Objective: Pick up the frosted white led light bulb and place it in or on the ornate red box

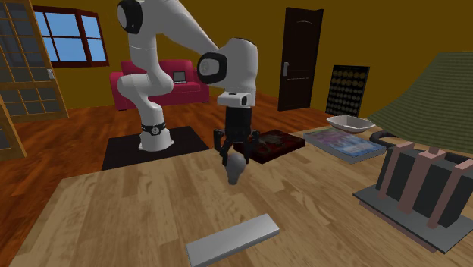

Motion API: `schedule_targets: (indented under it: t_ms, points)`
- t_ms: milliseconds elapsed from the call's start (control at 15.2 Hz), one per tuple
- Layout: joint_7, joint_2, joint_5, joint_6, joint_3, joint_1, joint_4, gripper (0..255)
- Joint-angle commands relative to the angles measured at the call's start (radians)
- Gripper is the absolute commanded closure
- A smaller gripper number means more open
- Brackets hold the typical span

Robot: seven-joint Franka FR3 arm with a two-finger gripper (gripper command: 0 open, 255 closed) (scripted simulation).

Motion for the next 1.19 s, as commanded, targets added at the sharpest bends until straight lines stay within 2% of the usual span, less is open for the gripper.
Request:
schedule_targets:
  t_ms: [0, 1122]
  points:
    - [-0.008, -0.014, 0.009, -0.019, 0.004, -0.001, 0.006, 255]
    - [-0.081, -0.112, 0.076, -0.204, 0.026, -0.011, 0.105, 255]
